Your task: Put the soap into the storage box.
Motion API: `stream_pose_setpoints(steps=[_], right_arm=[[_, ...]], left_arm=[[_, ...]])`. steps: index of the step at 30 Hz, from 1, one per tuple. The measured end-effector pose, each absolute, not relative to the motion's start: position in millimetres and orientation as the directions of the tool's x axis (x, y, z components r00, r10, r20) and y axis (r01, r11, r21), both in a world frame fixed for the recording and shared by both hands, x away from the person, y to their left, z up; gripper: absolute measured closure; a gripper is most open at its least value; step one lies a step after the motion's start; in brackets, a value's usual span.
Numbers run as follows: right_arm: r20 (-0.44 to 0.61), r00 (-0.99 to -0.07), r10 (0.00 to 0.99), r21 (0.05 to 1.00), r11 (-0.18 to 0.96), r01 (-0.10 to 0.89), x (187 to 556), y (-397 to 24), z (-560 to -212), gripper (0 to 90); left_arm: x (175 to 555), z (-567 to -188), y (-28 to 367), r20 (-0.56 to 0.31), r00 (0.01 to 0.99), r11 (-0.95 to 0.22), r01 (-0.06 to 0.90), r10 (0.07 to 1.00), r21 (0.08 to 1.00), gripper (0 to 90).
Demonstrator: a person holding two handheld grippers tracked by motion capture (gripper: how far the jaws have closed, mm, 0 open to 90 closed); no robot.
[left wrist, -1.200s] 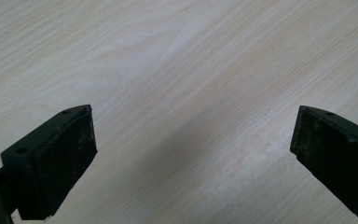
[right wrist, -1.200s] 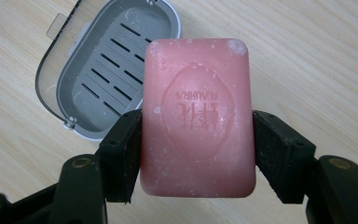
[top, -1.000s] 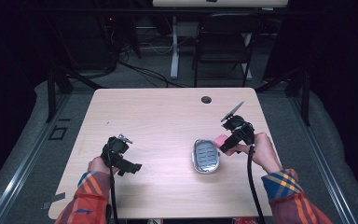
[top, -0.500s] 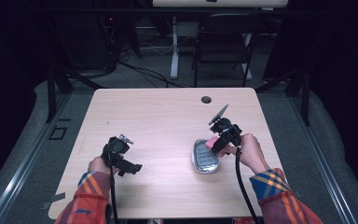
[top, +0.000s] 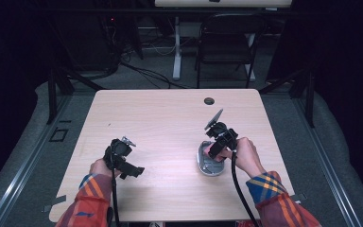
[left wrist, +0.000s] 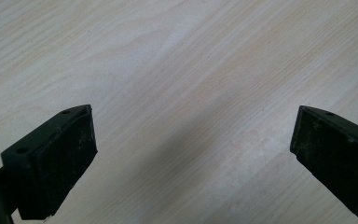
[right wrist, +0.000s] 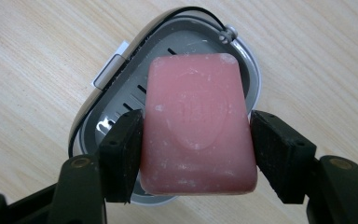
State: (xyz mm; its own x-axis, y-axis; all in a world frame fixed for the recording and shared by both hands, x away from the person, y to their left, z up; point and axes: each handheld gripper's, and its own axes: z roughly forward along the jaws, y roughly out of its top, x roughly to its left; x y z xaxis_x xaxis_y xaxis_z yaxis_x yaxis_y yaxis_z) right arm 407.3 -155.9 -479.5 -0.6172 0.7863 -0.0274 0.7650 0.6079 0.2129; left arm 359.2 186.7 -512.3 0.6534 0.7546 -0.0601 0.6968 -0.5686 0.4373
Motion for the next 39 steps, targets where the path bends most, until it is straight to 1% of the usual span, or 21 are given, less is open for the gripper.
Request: stream_pose_setpoints(steps=[7,8,11,14,18,21,22,28,31,34,39], right_arm=[[0.006,-0.612,0.791,0.2,0.599,0.776,405.1,-156.1,-486.3,36.4],[0.013,-0.606,0.796,0.214,0.59,0.779,403.6,-155.5,-489.0,36.4],[0.027,-0.616,0.788,0.196,0.6,0.776,402.8,-155.1,-488.5,36.4],[0.051,-0.619,0.784,0.203,0.598,0.775,401.2,-154.7,-487.8,36.2],[0.058,-0.629,0.776,0.205,0.607,0.768,398.9,-156.1,-484.3,37.0],[0.073,-0.627,0.776,0.207,0.603,0.77,398.1,-158.4,-483.3,40.4],[0.073,-0.626,0.777,0.219,0.599,0.77,397.2,-159.4,-483.3,43.0],[0.094,-0.648,0.756,0.206,0.622,0.755,392.2,-159.6,-479.3,52.4],[0.091,-0.67,0.736,0.198,0.646,0.737,391.3,-157.8,-479.3,53.6],[0.078,-0.67,0.738,0.203,0.646,0.736,390.1,-154.6,-480.6,53.8],[0.077,-0.68,0.729,0.206,0.655,0.727,389.6,-156.0,-477.4,51.9]], left_arm=[[359.2,-512.5,186.1,-0.058,0.655,-0.572,0.697,0.754,0.432,0.1],[359.2,-512.5,186.1,-0.058,0.655,-0.572,0.697,0.754,0.432,0.1],[359.1,-512.5,186.1,-0.058,0.655,-0.573,0.697,0.754,0.431,0.1],[359.2,-512.7,186.2,-0.058,0.655,-0.574,0.698,0.753,0.429,0.2],[359.3,-512.7,186.0,-0.056,0.656,-0.576,0.698,0.753,0.426,0.1],[359.3,-512.7,186.2,-0.056,0.655,-0.575,0.698,0.754,0.426,0.1],[359.4,-512.7,186.1,-0.057,0.655,-0.575,0.699,0.753,0.426,0.2],[359.5,-512.8,185.7,-0.058,0.656,-0.576,0.699,0.753,0.424,0.2],[359.5,-513.0,185.6,-0.059,0.656,-0.577,0.699,0.752,0.422,0.2],[359.4,-513.3,185.3,-0.059,0.655,-0.576,0.7,0.753,0.422,0.1],[359.5,-513.6,185.1,-0.06,0.656,-0.577,0.7,0.752,0.421,0.2]])
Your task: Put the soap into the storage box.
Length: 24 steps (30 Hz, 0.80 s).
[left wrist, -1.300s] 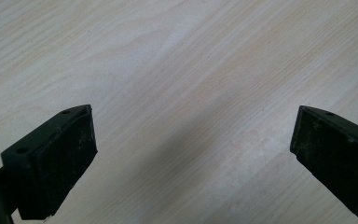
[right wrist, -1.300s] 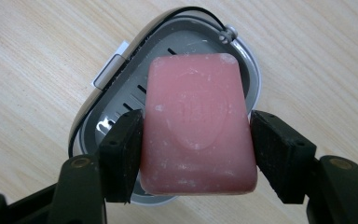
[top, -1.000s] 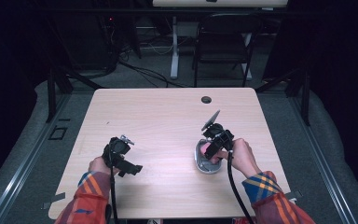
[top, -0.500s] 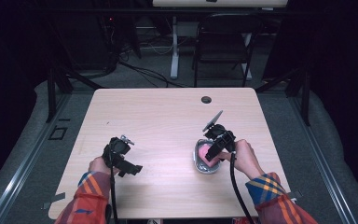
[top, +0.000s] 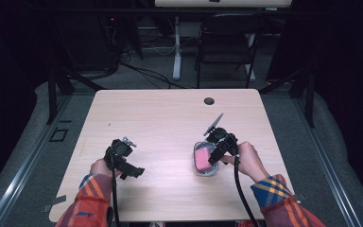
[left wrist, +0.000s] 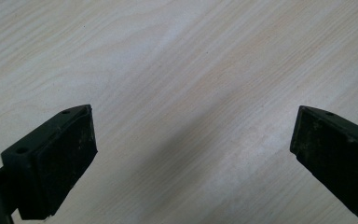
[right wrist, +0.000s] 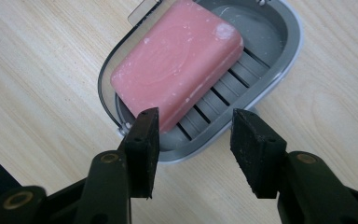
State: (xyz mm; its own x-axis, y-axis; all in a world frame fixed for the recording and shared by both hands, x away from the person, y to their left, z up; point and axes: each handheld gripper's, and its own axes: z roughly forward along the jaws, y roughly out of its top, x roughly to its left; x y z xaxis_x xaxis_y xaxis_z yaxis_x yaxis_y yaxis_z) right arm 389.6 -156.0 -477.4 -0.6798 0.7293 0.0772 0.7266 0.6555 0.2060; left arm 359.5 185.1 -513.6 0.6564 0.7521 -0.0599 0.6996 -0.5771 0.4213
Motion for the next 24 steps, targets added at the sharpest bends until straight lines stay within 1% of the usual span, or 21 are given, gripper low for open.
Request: stream_pose_setpoints(steps=[8,12,13,17,22,23,24], right_arm=[[0.07,-0.684,0.726,0.228,0.656,0.72,388.9,-169.1,-469.3,44.9],[0.055,-0.682,0.729,0.244,0.653,0.717,387.2,-178.0,-463.2,39.7],[0.062,-0.676,0.734,0.261,0.642,0.721,385.8,-180.0,-461.7,38.2],[0.045,-0.681,0.731,0.278,0.646,0.711,382.0,-189.9,-454.8,30.2],[0.03,-0.685,0.728,0.304,0.646,0.7,376.0,-203.6,-448.9,16.4],[0.015,-0.689,0.725,0.313,0.651,0.691,374.4,-206.9,-448.1,14.4],[0.003,-0.692,0.722,0.309,0.657,0.687,372.8,-210.1,-446.7,14.3]], left_arm=[[359.5,-513.6,184.9,-0.061,0.658,-0.578,0.699,0.751,0.422,0.1],[359.3,-513.4,185.1,-0.061,0.658,-0.578,0.698,0.75,0.422,0.2],[359.3,-513.4,185.1,-0.061,0.659,-0.578,0.698,0.75,0.422,0.2],[359.3,-513.3,184.9,-0.06,0.659,-0.579,0.697,0.749,0.423,0.1],[359.3,-513.4,184.9,-0.06,0.66,-0.58,0.696,0.749,0.423,0.2],[359.3,-513.3,184.9,-0.06,0.661,-0.581,0.696,0.748,0.421,0.1],[359.3,-513.3,184.9,-0.06,0.662,-0.582,0.696,0.748,0.42,0.1]])
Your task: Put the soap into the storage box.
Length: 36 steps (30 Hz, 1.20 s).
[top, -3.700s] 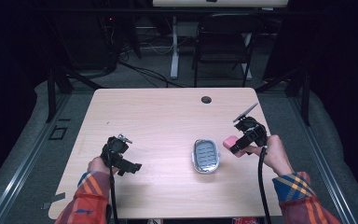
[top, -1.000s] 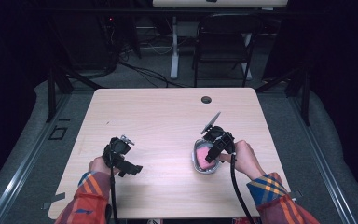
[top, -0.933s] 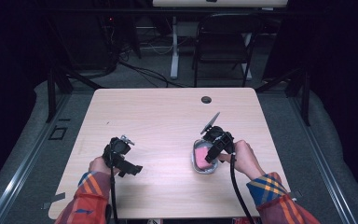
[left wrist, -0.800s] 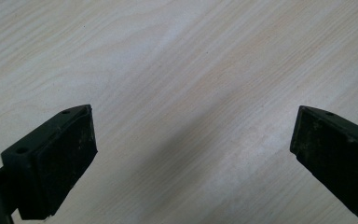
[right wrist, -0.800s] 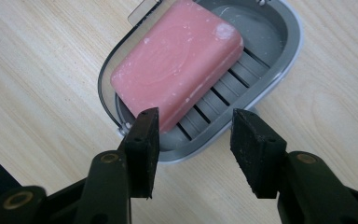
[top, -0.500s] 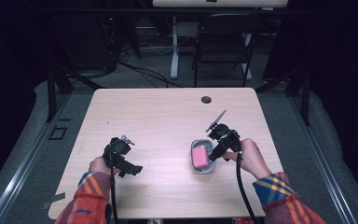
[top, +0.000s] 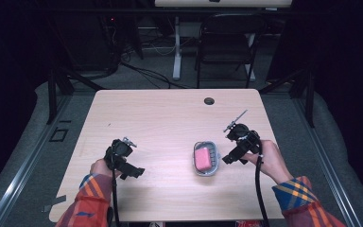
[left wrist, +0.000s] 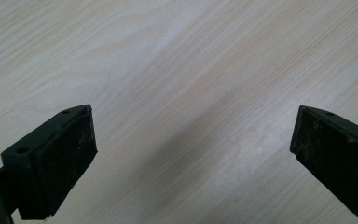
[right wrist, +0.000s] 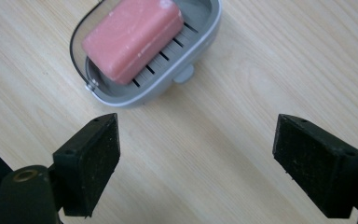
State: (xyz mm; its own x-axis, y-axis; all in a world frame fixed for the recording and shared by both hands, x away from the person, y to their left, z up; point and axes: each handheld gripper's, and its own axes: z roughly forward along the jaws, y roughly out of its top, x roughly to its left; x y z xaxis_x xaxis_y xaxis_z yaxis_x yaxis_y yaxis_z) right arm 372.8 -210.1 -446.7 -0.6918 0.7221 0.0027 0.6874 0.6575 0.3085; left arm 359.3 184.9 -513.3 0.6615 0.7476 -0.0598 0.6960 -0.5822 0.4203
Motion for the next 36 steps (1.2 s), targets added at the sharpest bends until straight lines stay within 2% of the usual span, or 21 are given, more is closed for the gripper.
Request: stream_pose_setpoints(steps=[5,8,14,28,36], right_arm=[[-0.007,-0.676,0.737,0.322,0.642,0.696,363.6,-227.4,-449.3,6.5],[-0.039,-0.687,0.726,0.286,0.667,0.688,360.5,-239.0,-449.9,4.1],[-0.046,-0.668,0.743,0.276,0.652,0.706,354.3,-256.8,-457.4,0.2],[-0.027,-0.632,0.774,0.291,0.611,0.736,342.1,-289.0,-478.4,0.0],[-0.039,-0.622,0.782,0.266,0.608,0.748,333.6,-302.2,-497.0,0.0]], left_arm=[[359.3,-513.5,184.5,-0.059,0.66,-0.581,0.696,0.749,0.422,0.1],[359.2,-513.6,184.1,-0.057,0.66,-0.582,0.696,0.749,0.422,0.2],[359.2,-513.8,184.1,-0.057,0.66,-0.581,0.697,0.749,0.421,0.2],[358.9,-514.2,183.6,-0.06,0.662,-0.583,0.696,0.747,0.419,0.1],[358.9,-514.1,183.2,-0.059,0.665,-0.587,0.694,0.745,0.417,0.1]])
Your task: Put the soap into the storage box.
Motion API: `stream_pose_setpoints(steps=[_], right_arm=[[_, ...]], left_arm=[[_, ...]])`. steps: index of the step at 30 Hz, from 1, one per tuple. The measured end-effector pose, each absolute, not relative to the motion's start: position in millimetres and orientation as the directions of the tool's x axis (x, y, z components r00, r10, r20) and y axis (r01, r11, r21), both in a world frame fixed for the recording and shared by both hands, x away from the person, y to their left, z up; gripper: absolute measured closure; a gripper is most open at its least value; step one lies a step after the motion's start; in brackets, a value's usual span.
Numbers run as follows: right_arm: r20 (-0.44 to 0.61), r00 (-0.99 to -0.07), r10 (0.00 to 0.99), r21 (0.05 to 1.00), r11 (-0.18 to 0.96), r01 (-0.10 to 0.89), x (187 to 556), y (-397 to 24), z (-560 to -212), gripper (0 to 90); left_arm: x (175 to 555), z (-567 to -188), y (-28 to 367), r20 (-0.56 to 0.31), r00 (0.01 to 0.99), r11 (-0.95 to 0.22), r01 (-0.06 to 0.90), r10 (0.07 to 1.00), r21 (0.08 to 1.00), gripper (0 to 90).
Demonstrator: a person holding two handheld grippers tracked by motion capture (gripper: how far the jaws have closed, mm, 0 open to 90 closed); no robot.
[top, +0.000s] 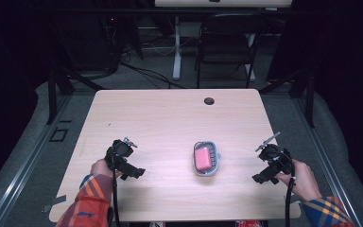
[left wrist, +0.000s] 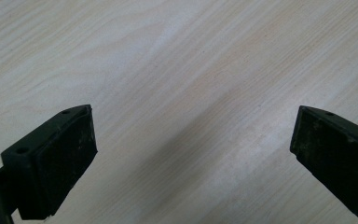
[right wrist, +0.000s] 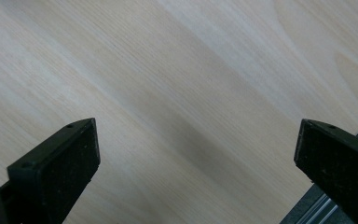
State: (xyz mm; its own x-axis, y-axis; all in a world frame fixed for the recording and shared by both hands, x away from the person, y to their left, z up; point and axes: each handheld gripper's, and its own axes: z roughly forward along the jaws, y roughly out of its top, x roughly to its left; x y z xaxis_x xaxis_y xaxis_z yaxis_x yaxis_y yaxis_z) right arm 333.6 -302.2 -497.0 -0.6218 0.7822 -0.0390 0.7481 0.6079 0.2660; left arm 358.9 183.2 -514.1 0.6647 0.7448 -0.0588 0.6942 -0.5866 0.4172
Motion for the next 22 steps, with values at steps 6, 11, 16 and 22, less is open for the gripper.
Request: stream_pose_setpoints(steps=[6,11,16,22], right_arm=[[-0.046,-0.619,0.784,0.249,0.609,0.753,327.2,-309.3,-512.3,0.0],[-0.006,-0.583,0.813,0.25,0.565,0.786,322.7,-313.5,-531.5,0.0],[-0.028,-0.624,0.781,0.182,0.617,0.765,322.0,-312.2,-534.5,0.0],[-0.038,-0.631,0.775,0.138,0.629,0.765,324.3,-311.4,-543.8,0.0]], left_arm=[[358.9,-514.7,182.8,-0.059,0.67,-0.593,0.692,0.74,0.411,0.1],[358.9,-514.7,182.3,-0.054,0.673,-0.598,0.688,0.737,0.412,0.1],[359.6,-515.8,182.4,-0.055,0.678,-0.603,0.685,0.733,0.408,0.2],[359.2,-516.2,180.0,-0.052,0.684,-0.61,0.681,0.728,0.406,0.1]])
